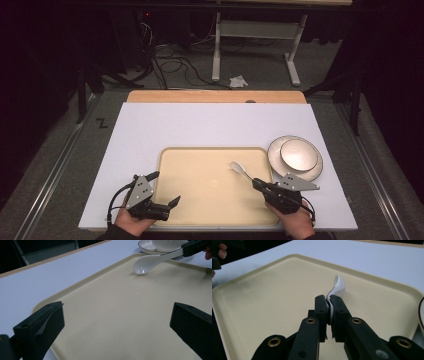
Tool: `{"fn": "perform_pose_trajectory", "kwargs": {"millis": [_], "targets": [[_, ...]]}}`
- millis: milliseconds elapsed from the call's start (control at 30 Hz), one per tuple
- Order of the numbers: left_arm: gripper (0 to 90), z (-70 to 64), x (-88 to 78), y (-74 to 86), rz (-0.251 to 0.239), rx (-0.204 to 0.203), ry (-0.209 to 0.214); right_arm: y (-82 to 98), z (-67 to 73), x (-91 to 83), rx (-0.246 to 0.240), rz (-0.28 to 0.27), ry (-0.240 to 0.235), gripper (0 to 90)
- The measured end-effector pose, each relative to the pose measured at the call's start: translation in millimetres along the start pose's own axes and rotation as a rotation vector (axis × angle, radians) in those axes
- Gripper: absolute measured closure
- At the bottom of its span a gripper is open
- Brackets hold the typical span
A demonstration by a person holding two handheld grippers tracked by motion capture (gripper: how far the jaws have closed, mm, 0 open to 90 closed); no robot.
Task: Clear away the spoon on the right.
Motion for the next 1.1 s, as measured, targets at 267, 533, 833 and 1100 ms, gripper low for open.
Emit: {"fn": "perform_pose_trajectory", "kwargs": {"millis": [267,533,833,1100], "targets": [[0.2,-0.5,-0.2,0.1,0.001,0.001,0.001,6.7,-1.7,2.2,-0.02,0.037,0.0,85.9],[0.2,-0.5,-0.1,0.1,0.0,0.0,0.003,7.1,-2.2,1.6,-0.022,0.038,0.011,73.4],[0.2,-0.3,-0.4,-0.1,0.0,0.002,0.001,5.0,-4.9,0.4,-0.012,0.033,0.029,61.3],[0.2,-0.4,-0.5,-0.2,-0.001,0.002,0.001,4.5,-6.7,-0.4,0.002,0.029,0.035,61.1]]}}
Point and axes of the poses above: each handheld gripper's, and its own axes: x roughly forward along the jaws, y roughly out of its underside, z roughly to its left, the point moved 6 cm from there along x, roughly forward along the jaws, and after that the axes turned 1 degree about y, right-handed, at the moved point
